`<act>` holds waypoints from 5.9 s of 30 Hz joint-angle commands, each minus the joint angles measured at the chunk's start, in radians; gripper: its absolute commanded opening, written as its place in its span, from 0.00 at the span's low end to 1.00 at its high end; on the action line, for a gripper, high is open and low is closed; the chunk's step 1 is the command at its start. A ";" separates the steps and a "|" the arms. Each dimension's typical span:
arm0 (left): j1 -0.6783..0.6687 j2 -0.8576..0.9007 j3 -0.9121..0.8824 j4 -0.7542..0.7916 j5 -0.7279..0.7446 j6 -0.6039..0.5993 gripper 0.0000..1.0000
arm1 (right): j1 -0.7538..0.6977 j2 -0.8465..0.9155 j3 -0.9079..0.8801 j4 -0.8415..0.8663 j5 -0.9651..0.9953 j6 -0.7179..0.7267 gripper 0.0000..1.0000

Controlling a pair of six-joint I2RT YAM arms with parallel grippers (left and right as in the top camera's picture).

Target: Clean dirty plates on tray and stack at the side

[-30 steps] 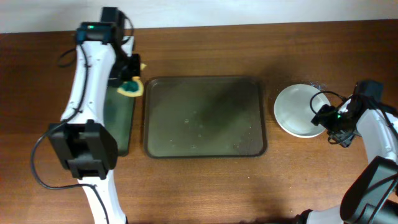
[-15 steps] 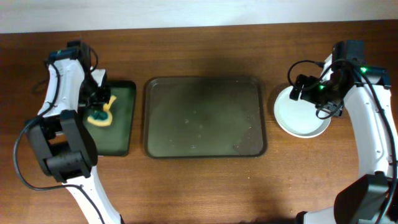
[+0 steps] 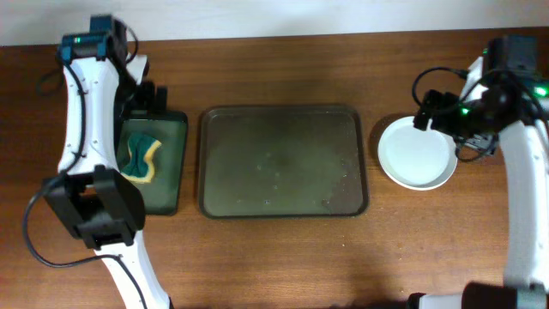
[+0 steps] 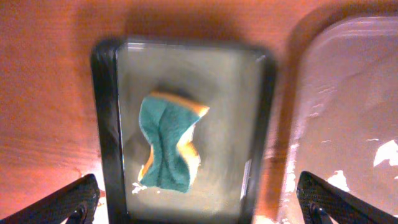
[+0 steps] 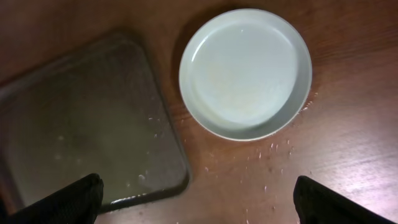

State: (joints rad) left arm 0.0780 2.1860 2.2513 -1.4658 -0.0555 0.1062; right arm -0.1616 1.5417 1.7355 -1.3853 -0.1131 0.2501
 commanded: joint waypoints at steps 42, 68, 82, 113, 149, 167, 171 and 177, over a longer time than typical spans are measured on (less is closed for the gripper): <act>-0.182 -0.030 0.054 0.134 0.041 -0.046 0.99 | 0.228 -1.474 -1.616 1.432 0.074 -0.220 0.98; -0.182 -0.030 0.054 0.134 0.041 -0.046 0.99 | 0.228 -1.538 -1.730 1.306 0.099 -0.201 0.98; -0.252 -0.170 0.053 0.134 0.041 -0.046 0.99 | 0.228 -1.538 -1.730 1.306 0.099 -0.201 0.98; 0.018 -2.092 -2.163 1.483 0.303 0.215 0.99 | 0.228 -1.538 -1.730 1.306 0.099 -0.201 0.98; 0.023 -2.181 -2.243 1.405 0.284 0.326 0.99 | 0.228 -1.538 -1.730 1.306 0.099 -0.201 0.98; 0.023 -2.181 -2.243 1.405 0.284 0.326 0.99 | 0.228 -1.538 -1.730 1.306 0.099 -0.201 0.99; 0.023 -2.181 -2.243 1.405 0.284 0.326 0.99 | 0.228 -1.538 -1.730 1.306 0.099 -0.201 0.98; 0.023 -2.181 -2.243 1.405 0.284 0.326 0.99 | 0.228 -1.538 -1.730 1.306 0.099 -0.201 0.98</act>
State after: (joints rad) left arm 0.0952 0.0154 0.0158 -0.0616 0.2321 0.4126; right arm 0.0570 0.0101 0.0109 -0.0746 -0.0223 0.0483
